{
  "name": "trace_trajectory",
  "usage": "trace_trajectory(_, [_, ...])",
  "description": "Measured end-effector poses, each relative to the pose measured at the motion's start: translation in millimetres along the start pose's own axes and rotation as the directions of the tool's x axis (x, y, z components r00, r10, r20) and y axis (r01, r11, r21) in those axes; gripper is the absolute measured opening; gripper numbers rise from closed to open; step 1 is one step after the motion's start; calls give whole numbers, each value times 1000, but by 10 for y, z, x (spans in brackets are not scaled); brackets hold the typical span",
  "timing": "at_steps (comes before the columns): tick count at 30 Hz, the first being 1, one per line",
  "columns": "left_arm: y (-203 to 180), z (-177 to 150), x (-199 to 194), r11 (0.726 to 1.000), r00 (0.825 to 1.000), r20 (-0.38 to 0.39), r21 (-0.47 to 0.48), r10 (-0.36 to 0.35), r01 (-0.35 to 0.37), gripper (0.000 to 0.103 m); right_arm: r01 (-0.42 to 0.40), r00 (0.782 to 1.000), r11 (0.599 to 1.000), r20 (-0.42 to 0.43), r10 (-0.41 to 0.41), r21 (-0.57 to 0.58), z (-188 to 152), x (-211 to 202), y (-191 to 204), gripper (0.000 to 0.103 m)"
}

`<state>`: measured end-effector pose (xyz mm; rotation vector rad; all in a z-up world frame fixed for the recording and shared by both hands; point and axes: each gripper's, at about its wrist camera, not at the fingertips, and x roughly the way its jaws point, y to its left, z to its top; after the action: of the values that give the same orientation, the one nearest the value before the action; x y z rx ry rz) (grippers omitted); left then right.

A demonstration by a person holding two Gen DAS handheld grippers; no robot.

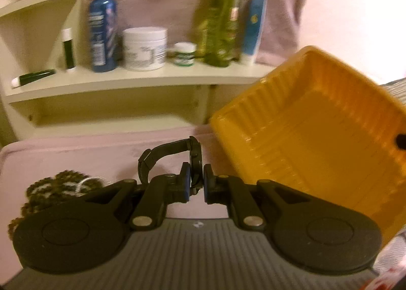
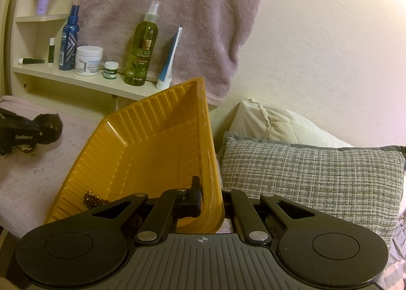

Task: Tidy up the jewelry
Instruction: 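Grasp the black watch strap with the left gripper, then carry the black watch with the left gripper into the tray and release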

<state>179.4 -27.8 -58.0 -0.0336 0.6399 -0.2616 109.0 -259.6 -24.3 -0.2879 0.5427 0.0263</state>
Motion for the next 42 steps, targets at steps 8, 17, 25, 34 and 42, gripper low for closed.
trace_trajectory(8, [-406,89,-26,980,981,-10,49,-195,195,8,-2,1000,1000,1,2,2,3,-25,7,4])
trace_trajectory(17, [-802,-27,76,950,959,-64,131,-276,283,8,-4,1000,1000,0,4,9,4,-16,-3,4])
trace_trajectory(25, [-902,-91,117,947,960,-75,159,-270,279,12,-5,1000,1000,0,5,11,11,-17,-6,4])
trace_trajectory(34, [-659,-60,-119,967,975,-14,126,-222,222,17,-5,1000,1000,2,4,11,8,-23,0,5])
trace_trajectory(42, [-184,-183,-450,996,999,41,86,-33,30,20,-6,1000,1000,4,6,14,3,-20,-1,5])
